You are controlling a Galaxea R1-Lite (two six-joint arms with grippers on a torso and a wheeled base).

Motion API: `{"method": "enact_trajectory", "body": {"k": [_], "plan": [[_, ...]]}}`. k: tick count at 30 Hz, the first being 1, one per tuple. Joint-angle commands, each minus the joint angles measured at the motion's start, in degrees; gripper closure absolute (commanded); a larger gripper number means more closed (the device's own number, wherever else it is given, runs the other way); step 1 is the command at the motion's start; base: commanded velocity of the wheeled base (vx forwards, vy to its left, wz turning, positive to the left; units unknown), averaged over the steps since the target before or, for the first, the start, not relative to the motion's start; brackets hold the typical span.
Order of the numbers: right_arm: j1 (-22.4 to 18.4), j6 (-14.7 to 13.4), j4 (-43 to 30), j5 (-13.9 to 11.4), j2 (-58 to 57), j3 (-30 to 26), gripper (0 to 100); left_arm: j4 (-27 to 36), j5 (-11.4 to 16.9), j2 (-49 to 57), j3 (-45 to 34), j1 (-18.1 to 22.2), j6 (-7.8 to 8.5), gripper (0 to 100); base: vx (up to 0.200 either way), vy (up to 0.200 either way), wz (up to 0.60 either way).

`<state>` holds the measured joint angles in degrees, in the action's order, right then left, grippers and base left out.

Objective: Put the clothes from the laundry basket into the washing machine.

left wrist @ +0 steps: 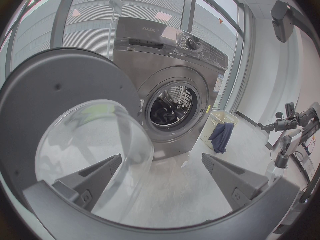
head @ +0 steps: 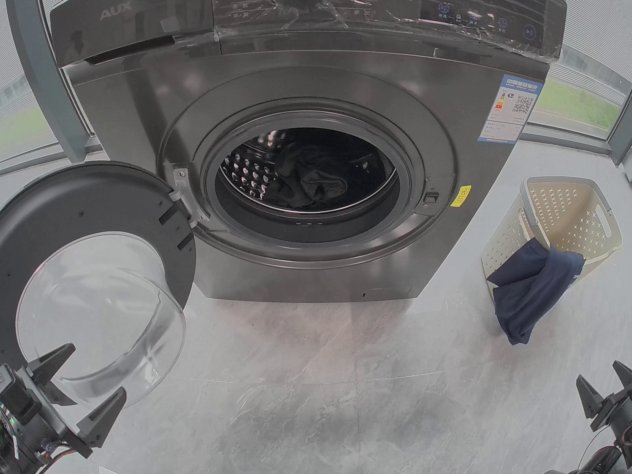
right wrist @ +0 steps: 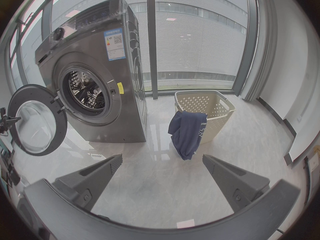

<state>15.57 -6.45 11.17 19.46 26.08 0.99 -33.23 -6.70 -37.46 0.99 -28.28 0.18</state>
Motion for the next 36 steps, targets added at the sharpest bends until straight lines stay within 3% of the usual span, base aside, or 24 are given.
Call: {"method": "enact_trajectory", "body": {"k": [1,5,9,11,12,14,17,18,20,21,23,27,36], "plan": [[-11.0,5.0,-12.8,-8.6,-21.1,1.0,0,13.5,3.9,20.7,-1.0,8.2,-0.36,0,0.000,0.000,0.00],[-14.4,5.0,-14.2,-11.3,-23.1,1.5,0,19.4,4.8,27.0,-1.0,11.4,-0.71,0,0.000,0.000,0.00],[-15.1,4.4,-13.6,-13.9,-26.1,1.0,0,27.3,4.9,32.2,-1.0,16.6,-0.53,0,-0.100,0.000,0.00],[-15.2,4.2,-13.5,-14.1,-26.1,1.0,0,28.9,4.2,32.2,-1.0,17.3,-0.62,0,0.000,0.000,0.00],[-15.3,2.9,-13.5,-14.1,-26.1,0.9,0,30.2,4.2,32.2,-0.9,19.8,-2.38,0,0.000,0.000,0.00],[-15.3,2.3,-13.7,-14.0,-26.1,0.9,0,30.0,4.2,32.3,-1.0,22.0,-3.00,0,0.000,0.000,0.00],[-15.4,2.2,-13.6,-13.7,-26.1,0.9,0,30.6,4.2,33.2,-1.0,26.0,-2.64,0,0.000,0.000,0.00],[-15.4,2.2,-13.6,-14.2,-26.1,0.9,0,32.4,4.7,35.8,-1.0,29.1,-1.33,0,0.000,0.000,0.00],[-15.3,2.9,-13.5,-14.7,-26.1,0.7,0,33.3,4.6,37.4,-1.0,29.1,-0.71,0,0.000,0.000,0.00],[-15.2,5.4,-13.5,-18.2,-26.1,-0.1,0,33.2,4.8,36.9,-1.0,28.4,-0.71,0,0.000,0.000,0.00],[-15.2,7.2,-13.4,-21.7,-26.1,-0.2,0,33.1,4.9,36.9,-1.0,28.3,-0.36,0,0.000,0.000,0.00],[-15.4,5.3,-14.2,-18.0,-26.1,0.2,0,33.1,4.9,36.9,-1.0,28.3,-0.71,0,0.000,0.000,0.00],[-15.2,5.9,-13.1,-18.8,-26.1,-0.2,0,33.1,4.9,36.9,-1.0,28.3,-1.59,0,0.000,-0.133,0.00]]}}
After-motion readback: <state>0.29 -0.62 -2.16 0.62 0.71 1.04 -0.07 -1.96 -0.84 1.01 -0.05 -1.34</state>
